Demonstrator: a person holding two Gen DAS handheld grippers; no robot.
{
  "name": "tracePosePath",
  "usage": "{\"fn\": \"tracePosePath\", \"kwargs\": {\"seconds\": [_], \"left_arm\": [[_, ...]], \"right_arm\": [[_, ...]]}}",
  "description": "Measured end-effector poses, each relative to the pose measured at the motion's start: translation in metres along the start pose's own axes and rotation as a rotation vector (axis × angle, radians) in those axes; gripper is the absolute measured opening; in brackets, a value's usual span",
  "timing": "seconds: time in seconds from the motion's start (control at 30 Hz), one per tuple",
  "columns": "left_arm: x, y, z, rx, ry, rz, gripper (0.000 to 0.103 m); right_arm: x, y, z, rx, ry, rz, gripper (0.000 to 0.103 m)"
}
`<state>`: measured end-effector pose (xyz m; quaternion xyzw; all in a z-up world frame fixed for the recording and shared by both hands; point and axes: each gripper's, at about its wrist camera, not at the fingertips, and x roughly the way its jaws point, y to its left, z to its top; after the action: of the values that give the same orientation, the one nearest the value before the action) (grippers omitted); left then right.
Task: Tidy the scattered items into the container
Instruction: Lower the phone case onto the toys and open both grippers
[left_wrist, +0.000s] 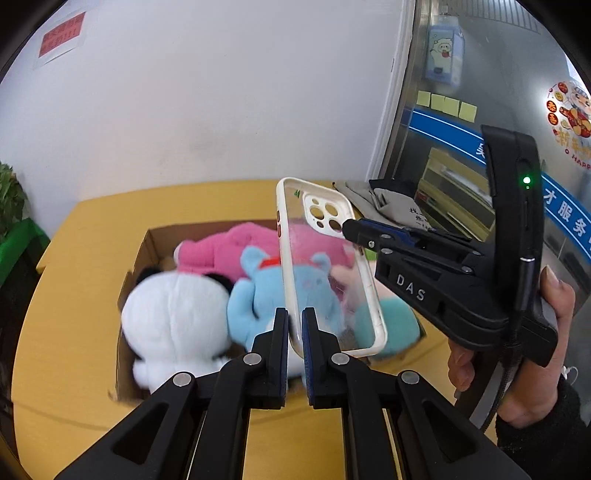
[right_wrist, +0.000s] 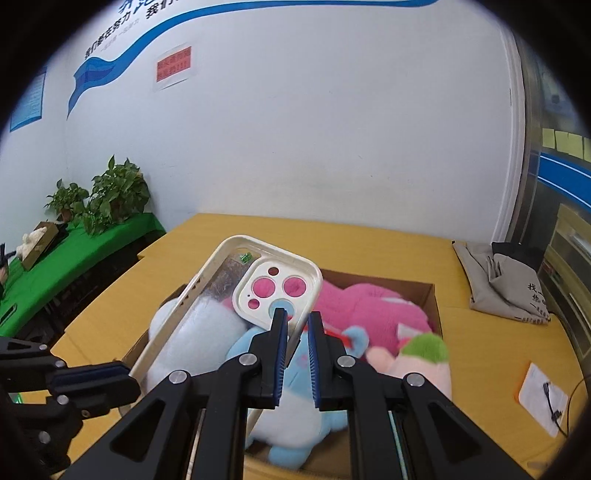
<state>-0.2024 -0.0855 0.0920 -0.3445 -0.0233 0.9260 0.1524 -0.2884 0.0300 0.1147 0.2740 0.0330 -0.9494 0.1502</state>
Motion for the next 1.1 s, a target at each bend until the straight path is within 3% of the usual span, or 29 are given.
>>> {"fn": "tracePosePath", "kwargs": {"seconds": [0.27, 0.47, 0.53, 0.73, 0.8, 0.87, 0.9, 0.93, 0.97, 1.0, 1.03, 1.1], "left_arm": [[0.103, 0.015, 0.053, -0.029, 0.103, -0.013, 0.007], [0.168, 0.014, 0.05, -0.032, 0.203, -0.016, 0.006], [0.172, 0.014, 0.046, -0.039, 0.197, -0.017, 0.005], [0.16, 0.011, 0.044, -0.035, 0.185, 0.018, 0.005], [0.15, 0.013, 0.044, -0.042, 0.165, 0.026, 0.007], [0.132, 0.012, 0.043, -0.032, 0.139, 0.038, 0.015], [0.119, 0.011, 0.041, -0.019, 0.121, 0.052, 0.03], [0.108, 0.01, 0.037, -0.009, 0.106, 0.064, 0.052], [0.094, 0.009, 0.033, 0.003, 0.088, 0.073, 0.064], [0.079, 0.009, 0.026, 0.013, 0.064, 0.083, 0.082], [0.064, 0.008, 0.019, 0.019, 0.041, 0.098, 0.089], [0.036, 0.008, 0.002, 0.015, 0.008, 0.119, 0.09]], "right_arm": [[0.103, -0.051, 0.019, 0.009, 0.129, -0.024, 0.009], [0.166, -0.082, -0.003, 0.032, 0.254, -0.045, 0.009], [0.178, -0.086, -0.013, 0.036, 0.284, -0.04, 0.009], [0.171, -0.073, -0.012, -0.022, 0.269, -0.062, 0.012], [0.158, -0.07, -0.009, -0.01, 0.25, -0.052, 0.021], [0.138, -0.065, -0.006, -0.025, 0.213, -0.067, 0.043], [0.124, -0.061, -0.005, -0.037, 0.19, -0.076, 0.061], [0.111, -0.057, -0.004, -0.045, 0.172, -0.075, 0.073], [0.092, -0.052, -0.006, -0.056, 0.152, -0.068, 0.075], [0.077, -0.046, -0.008, -0.069, 0.135, -0.06, 0.075], [0.059, -0.04, -0.012, -0.085, 0.117, -0.053, 0.076], [0.019, -0.024, -0.025, -0.114, 0.078, -0.058, 0.078]]}}
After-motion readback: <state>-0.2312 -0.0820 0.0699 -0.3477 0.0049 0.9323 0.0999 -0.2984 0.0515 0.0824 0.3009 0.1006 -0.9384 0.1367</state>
